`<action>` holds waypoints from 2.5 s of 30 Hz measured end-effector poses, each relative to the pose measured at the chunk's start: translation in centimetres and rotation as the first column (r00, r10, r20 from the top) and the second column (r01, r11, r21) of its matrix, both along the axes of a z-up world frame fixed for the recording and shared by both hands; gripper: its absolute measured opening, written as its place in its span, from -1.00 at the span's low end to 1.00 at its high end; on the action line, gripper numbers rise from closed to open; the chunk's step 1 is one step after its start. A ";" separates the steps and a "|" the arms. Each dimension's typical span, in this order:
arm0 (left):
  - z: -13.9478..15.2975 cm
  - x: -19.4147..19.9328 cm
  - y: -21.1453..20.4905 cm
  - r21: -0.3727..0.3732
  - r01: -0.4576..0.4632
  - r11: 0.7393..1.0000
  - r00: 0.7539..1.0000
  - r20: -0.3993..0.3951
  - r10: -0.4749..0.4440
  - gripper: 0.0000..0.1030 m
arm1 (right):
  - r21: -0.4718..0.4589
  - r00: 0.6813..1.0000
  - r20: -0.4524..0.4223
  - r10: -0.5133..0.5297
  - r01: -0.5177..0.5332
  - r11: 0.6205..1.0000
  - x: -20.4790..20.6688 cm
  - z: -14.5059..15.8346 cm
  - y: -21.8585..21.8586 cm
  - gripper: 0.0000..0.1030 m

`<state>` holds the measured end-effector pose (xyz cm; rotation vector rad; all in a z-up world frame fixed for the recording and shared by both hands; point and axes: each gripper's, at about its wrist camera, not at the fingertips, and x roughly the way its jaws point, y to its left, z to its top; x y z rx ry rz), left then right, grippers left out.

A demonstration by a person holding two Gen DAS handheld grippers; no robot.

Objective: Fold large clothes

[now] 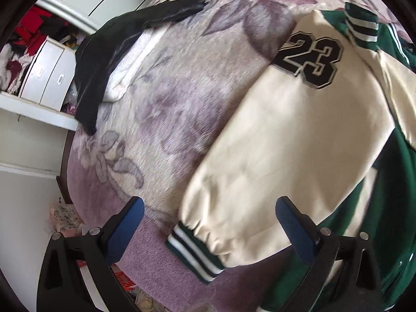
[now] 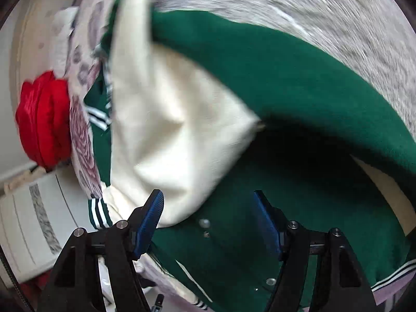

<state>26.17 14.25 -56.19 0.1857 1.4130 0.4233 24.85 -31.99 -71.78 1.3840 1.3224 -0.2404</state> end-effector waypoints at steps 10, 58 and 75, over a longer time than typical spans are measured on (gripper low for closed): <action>4.1 8.2 -13.2 -0.089 0.266 0.960 0.962 0.086 -0.259 1.00 | -0.033 0.944 0.120 -0.307 0.312 0.949 -5.0 -0.1 -8.5 -0.12; -5.9 28.7 -49.3 -0.829 0.469 0.304 0.514 -0.023 -0.857 -0.85 | 0.217 0.945 0.142 -0.294 0.260 0.941 -8.6 -6.5 -13.5 -0.60; -8.6 28.8 -53.5 -0.693 0.671 0.263 0.307 -0.062 -0.950 0.42 | 0.244 0.951 0.141 -0.275 0.236 0.941 -12.0 -6.5 -15.3 -0.60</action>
